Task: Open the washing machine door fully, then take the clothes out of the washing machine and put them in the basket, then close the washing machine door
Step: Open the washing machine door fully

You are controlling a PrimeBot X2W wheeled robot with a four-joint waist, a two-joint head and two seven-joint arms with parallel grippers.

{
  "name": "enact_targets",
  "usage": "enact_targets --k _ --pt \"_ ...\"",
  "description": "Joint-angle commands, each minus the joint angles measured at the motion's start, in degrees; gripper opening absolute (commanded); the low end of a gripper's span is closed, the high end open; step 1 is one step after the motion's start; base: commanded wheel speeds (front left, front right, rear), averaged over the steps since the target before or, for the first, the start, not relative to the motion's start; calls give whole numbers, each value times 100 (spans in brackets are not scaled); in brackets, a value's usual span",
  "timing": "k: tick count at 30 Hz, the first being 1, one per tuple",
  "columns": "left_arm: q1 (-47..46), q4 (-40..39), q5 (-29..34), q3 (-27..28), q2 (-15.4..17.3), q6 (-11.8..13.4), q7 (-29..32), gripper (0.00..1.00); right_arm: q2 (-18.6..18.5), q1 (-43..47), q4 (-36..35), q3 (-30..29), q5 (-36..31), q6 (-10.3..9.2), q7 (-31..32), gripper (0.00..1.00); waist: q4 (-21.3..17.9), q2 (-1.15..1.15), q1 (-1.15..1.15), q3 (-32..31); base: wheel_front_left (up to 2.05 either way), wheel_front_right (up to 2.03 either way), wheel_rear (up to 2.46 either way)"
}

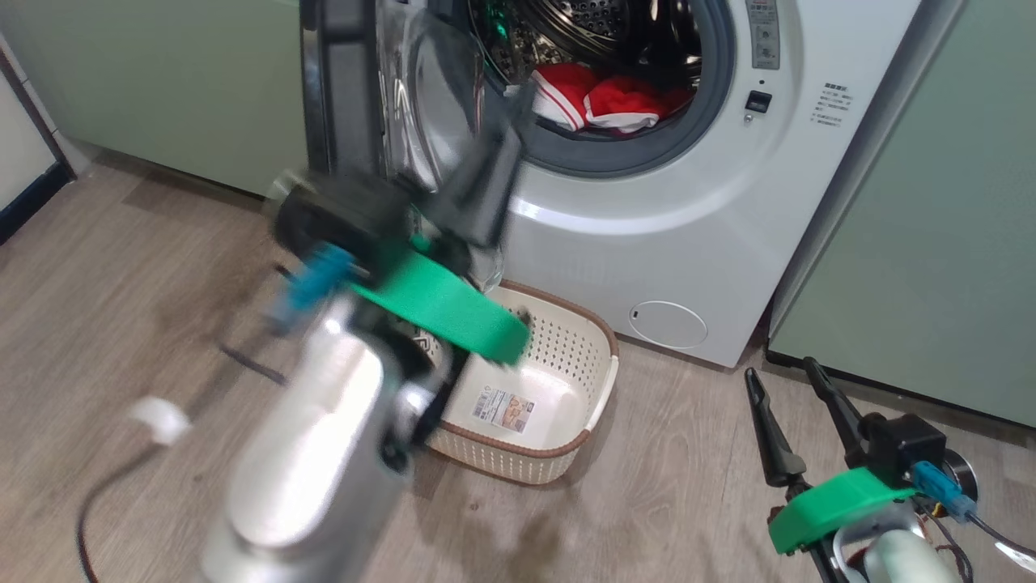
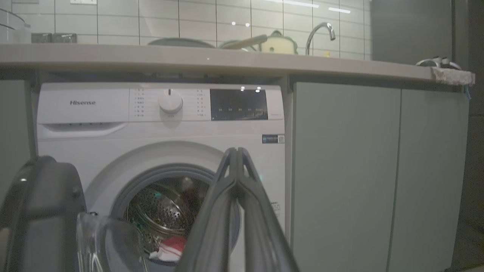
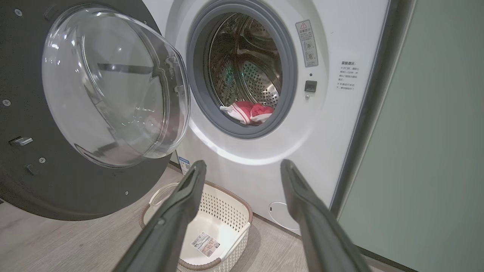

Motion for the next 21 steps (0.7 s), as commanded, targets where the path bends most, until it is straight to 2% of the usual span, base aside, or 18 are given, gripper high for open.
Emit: enact_targets --k 1,10,18,21 --pt "-78 -18 177 35 85 55 31 0 -32 -60 -183 120 38 -4 -61 100 -19 0 0 7 0 0 0" --pt "532 891 718 -424 167 364 -82 0 -66 -3 -176 108 83 -4 -61 100 -35 0 0 19 0 0 0" --pt "838 1660 625 -130 302 684 -276 0 -64 10 -164 94 90 -4 -61 100 68 0 0 15 0 0 0" --pt "833 1848 562 -59 330 695 -341 0 -58 14 -161 91 93 -4 -61 100 105 0 0 11 0 0 0"
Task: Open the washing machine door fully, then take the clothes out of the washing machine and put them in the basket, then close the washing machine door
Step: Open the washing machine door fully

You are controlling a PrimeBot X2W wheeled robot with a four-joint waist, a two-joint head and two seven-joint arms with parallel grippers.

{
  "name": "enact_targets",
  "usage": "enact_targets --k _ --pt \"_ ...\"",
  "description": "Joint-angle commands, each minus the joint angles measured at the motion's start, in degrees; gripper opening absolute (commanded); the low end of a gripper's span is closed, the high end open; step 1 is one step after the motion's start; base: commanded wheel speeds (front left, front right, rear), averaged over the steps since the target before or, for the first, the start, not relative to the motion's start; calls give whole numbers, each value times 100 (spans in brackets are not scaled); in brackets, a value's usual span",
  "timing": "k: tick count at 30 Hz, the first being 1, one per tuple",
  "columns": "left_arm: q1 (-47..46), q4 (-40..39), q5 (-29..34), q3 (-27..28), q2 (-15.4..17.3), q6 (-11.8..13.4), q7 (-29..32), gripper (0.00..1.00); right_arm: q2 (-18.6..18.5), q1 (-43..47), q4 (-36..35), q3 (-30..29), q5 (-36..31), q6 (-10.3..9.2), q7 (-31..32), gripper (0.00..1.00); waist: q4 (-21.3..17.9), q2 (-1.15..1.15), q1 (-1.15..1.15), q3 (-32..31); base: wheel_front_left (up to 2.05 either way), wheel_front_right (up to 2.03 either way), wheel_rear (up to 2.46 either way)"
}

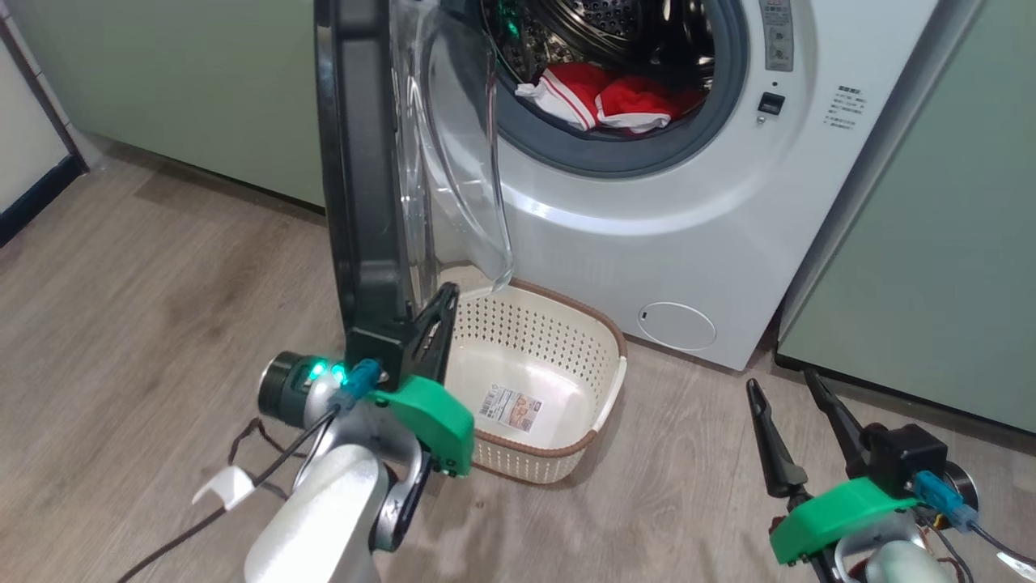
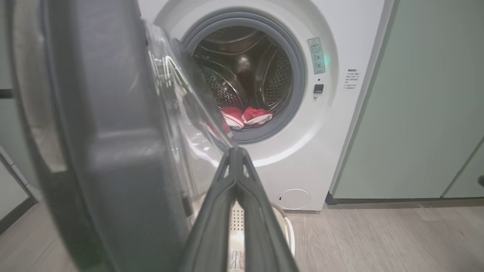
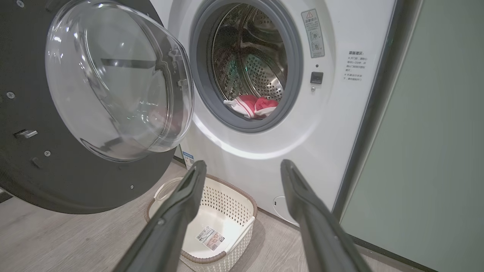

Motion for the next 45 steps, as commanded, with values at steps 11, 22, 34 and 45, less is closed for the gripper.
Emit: enact_targets --k 11,22,34,45 --pt "-356 366 -187 451 139 89 -241 0 -28 -75 -149 92 42 -4 -61 100 136 0 0 -9 0 0 0" --pt "-411 735 -520 923 365 141 -568 0 19 -46 -113 131 63 -4 -61 100 442 0 0 -6 0 0 0" --pt "-908 1567 -1126 1768 729 -32 -1086 0 -12 -132 -35 369 105 -4 -61 100 652 0 0 29 0 0 0" --pt "-1880 3006 -1192 2306 951 -302 -1309 0 -133 -174 21 486 139 -4 -61 100 687 0 0 131 0 0 0"
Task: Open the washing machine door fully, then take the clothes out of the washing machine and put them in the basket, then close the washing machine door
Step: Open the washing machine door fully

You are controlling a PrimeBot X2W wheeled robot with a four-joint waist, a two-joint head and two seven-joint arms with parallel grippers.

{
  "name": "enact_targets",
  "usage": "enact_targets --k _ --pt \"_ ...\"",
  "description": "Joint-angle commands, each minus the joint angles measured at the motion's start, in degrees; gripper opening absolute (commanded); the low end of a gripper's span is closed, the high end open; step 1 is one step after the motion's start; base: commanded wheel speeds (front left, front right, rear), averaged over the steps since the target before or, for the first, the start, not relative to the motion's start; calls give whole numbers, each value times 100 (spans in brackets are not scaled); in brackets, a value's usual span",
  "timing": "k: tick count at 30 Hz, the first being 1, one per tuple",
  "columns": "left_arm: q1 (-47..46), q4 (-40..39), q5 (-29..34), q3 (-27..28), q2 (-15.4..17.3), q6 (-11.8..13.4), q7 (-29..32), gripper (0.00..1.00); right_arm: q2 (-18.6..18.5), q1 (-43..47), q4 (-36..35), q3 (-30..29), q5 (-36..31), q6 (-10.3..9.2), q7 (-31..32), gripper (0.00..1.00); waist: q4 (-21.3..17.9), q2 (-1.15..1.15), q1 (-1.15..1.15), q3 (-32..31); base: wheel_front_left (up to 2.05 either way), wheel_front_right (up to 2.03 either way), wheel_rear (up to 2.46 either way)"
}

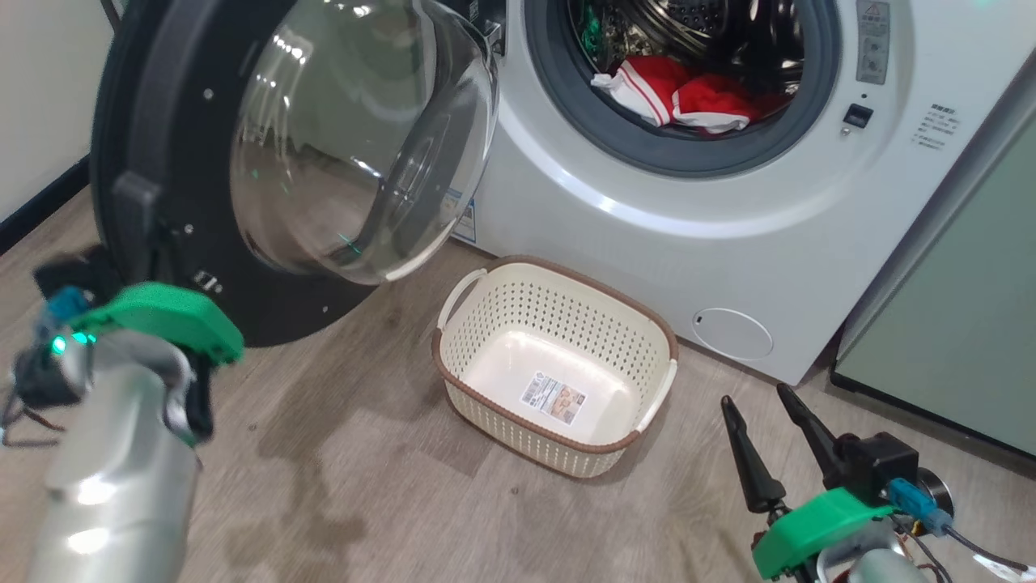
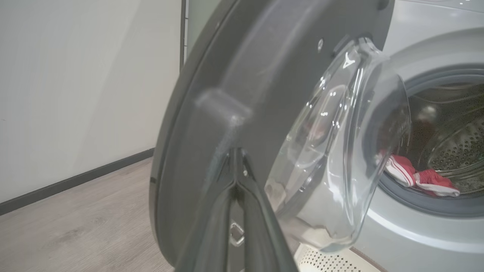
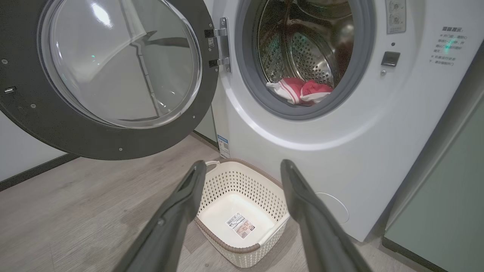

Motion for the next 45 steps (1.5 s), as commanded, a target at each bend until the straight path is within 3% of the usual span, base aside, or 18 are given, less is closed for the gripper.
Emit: enact_targets --k 1,15,24,30,39,45 --pt "-447 -135 63 294 254 8 -60 0 -124 -146 -149 100 25 -4 -61 100 13 0 0 31 0 0 0" --pt "-1113 602 183 1395 277 -370 -63 0 -355 -566 -112 248 -95 -4 -61 100 -256 0 0 835 0 0 0" --pt "-1409 933 448 1925 422 -442 -63 0 -401 -809 -60 311 -147 -4 -61 100 -347 0 0 1089 0 0 0" --pt "-1316 841 632 2164 347 -509 -63 0 -372 -762 -20 283 -125 -4 -61 100 -344 0 0 980 0 0 0" --pt "-685 281 1139 2397 146 -692 -63 0 -102 -400 -35 217 1 -4 -61 100 -418 0 0 335 0 0 0" --pt "-30 -324 1456 2333 -179 -892 -63 0 61 -219 -111 109 42 -4 -61 100 -671 0 0 46 0 0 0"
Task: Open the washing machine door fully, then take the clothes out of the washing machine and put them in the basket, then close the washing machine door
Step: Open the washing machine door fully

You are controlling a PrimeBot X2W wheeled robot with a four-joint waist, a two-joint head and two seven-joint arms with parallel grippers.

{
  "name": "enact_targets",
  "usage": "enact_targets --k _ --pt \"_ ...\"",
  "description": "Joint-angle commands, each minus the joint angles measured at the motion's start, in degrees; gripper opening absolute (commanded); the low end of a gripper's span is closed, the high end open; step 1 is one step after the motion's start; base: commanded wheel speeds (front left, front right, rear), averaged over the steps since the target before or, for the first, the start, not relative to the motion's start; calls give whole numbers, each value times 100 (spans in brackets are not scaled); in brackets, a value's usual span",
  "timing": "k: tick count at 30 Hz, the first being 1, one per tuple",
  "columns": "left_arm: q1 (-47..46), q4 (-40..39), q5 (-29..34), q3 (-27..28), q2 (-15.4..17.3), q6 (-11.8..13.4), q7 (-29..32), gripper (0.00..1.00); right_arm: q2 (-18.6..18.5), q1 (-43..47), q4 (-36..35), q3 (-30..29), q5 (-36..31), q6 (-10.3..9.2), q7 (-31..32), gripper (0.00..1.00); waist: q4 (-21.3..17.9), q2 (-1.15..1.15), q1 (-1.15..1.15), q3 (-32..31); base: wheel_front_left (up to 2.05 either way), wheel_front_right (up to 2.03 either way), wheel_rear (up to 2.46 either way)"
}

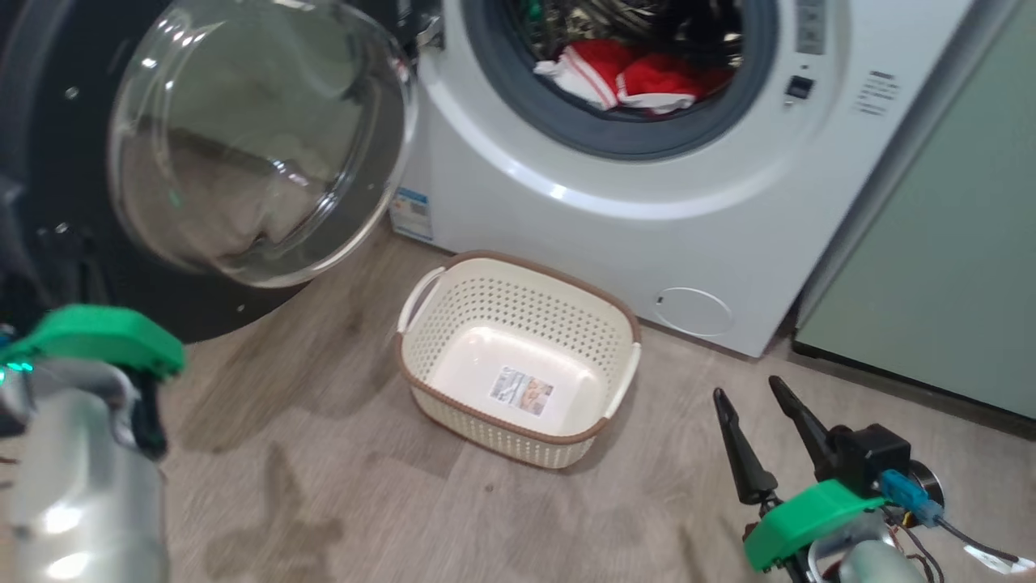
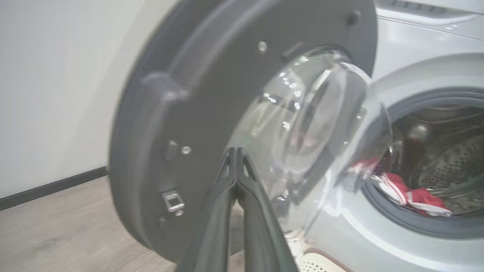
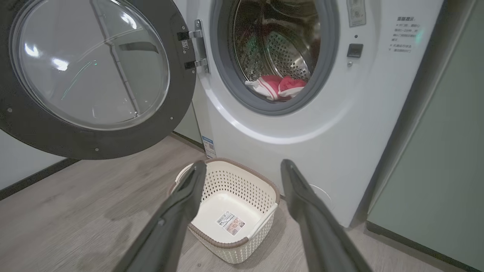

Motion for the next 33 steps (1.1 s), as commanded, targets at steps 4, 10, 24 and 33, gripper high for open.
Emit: enact_targets --k 4,10,24,33 --pt "111 -448 139 -49 -10 -118 4 0 62 -95 -221 9 16 -4 -61 100 -341 0 0 -102 0 0 0" --pt "585 -781 203 -316 -133 -195 4 0 133 -85 -305 -152 -44 -4 -61 100 -845 0 0 -143 0 0 0" --pt "1437 -1428 -263 -1238 -62 -219 4 100 193 -74 -460 -500 -146 -4 -61 100 -2069 0 0 -153 0 0 0" --pt "1747 -1679 -515 -1351 120 -220 4 100 221 6 -522 -724 -273 -4 -61 100 -2506 0 0 -186 0 0 0"
